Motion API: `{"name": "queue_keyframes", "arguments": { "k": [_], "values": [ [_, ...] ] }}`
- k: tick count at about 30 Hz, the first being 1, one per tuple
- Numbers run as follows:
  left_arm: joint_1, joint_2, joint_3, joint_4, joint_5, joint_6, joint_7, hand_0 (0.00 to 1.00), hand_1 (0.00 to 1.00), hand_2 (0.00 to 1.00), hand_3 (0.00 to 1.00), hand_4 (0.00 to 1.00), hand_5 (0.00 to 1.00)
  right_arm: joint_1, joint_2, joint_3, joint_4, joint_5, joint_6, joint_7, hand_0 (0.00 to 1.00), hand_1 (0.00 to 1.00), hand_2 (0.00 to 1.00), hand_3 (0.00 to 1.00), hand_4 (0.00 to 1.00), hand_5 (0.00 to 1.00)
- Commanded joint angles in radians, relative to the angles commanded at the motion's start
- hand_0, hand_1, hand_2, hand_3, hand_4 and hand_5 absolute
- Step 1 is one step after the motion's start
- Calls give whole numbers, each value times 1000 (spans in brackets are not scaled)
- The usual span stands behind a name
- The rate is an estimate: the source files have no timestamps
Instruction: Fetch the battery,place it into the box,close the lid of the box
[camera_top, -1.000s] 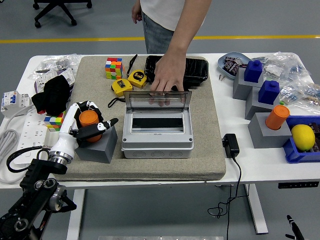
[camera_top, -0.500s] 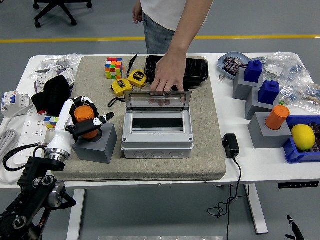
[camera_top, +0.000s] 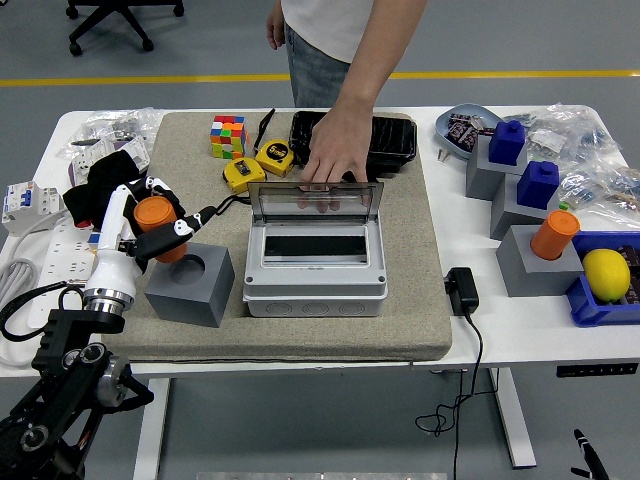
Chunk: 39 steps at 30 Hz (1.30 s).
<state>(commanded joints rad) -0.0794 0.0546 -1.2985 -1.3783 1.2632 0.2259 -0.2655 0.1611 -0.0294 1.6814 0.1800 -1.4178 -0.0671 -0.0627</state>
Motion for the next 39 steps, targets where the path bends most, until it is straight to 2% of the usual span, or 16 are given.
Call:
{"name": "queue_keyframes", "arguments": {
  "k": [6, 8, 14, 21, 25, 30, 35, 39],
  "values": [
    [-20, 41, 63, -40, 211, 33, 32, 21, 2, 7, 2, 992, 2, 2, -1, 1, 0, 1, 0, 1, 862, 750, 752, 805, 998, 998],
    [-38, 52, 89, -50, 254, 39, 39, 21, 2, 7, 2, 992, 2, 2, -3, -1, 0, 1, 0, 0, 862, 750, 752, 805, 998, 998],
    [-76, 45, 120, -92, 334, 51, 59, 21, 2, 7, 2, 998, 2, 4, -5, -2, 0, 1, 0, 0, 864, 750, 752, 806, 998, 998],
    [-106, 68, 235, -144, 442, 78, 83, 21, 2, 6, 2, 998, 2, 2, -5, 4, 0, -6, 0, -2, 863, 750, 751, 805, 998, 998],
    [-124, 77, 323, -151, 475, 109, 87, 24, 2, 6, 2, 997, 2, 2, -5, 6, 0, -10, 0, -1, 862, 750, 750, 806, 998, 998],
    [-163, 81, 436, -132, 478, 147, 76, 27, 2, 6, 2, 989, 2, 3, -5, 6, 0, -15, 1, -2, 863, 750, 751, 806, 998, 998],
    [-196, 71, 517, -105, 462, 155, 73, 27, 2, 6, 2, 989, 2, 3, -6, 6, 0, -19, 0, -3, 863, 750, 751, 806, 998, 998],
    [-226, 59, 577, -50, 430, 168, 66, 26, 2, 6, 2, 984, 2, 1, -6, 10, 0, -25, 0, -5, 863, 749, 751, 806, 998, 998]
  ]
}}
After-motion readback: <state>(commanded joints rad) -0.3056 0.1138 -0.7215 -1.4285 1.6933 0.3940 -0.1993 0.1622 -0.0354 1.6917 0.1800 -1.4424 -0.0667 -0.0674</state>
